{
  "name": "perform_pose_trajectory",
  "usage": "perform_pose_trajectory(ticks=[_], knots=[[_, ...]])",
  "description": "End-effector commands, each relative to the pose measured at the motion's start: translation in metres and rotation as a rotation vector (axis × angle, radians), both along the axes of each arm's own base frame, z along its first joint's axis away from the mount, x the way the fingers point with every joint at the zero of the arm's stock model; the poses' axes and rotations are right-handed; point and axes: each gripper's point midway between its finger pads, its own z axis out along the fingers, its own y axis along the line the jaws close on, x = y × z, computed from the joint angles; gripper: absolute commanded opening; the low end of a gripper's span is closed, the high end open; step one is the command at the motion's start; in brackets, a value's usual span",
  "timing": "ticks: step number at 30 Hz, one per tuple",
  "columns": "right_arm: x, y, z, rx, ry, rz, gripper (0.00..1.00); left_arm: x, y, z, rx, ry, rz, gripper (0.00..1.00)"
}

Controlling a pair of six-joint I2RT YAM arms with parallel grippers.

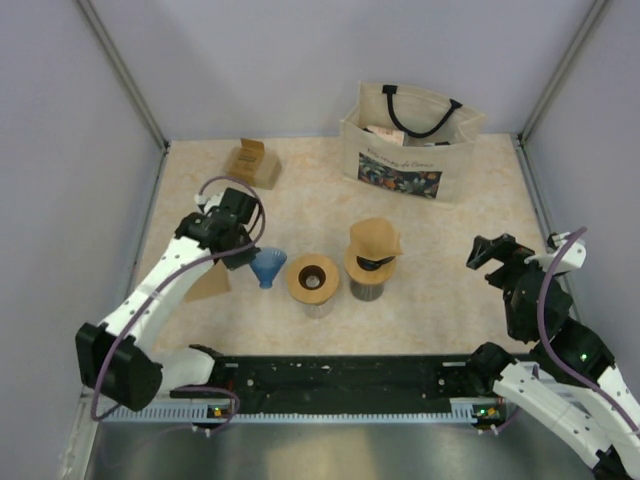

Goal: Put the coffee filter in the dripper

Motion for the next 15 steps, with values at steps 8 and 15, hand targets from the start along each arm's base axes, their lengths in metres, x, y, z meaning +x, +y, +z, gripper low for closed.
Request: perform_pose_trajectory(ticks=[8, 15], knots=[[0.001, 0.001, 0.004, 0.017, -0.023, 0.001, 0.98, 0.002, -0.054, 0.168, -0.345, -0.697, -0.423, 0.00], [0.001, -0.001, 0.005, 0.013, -0.025, -0.011, 0.98, -0.025, -0.097, 0.175, -0.518, -0.726, -0.724, 0.00]])
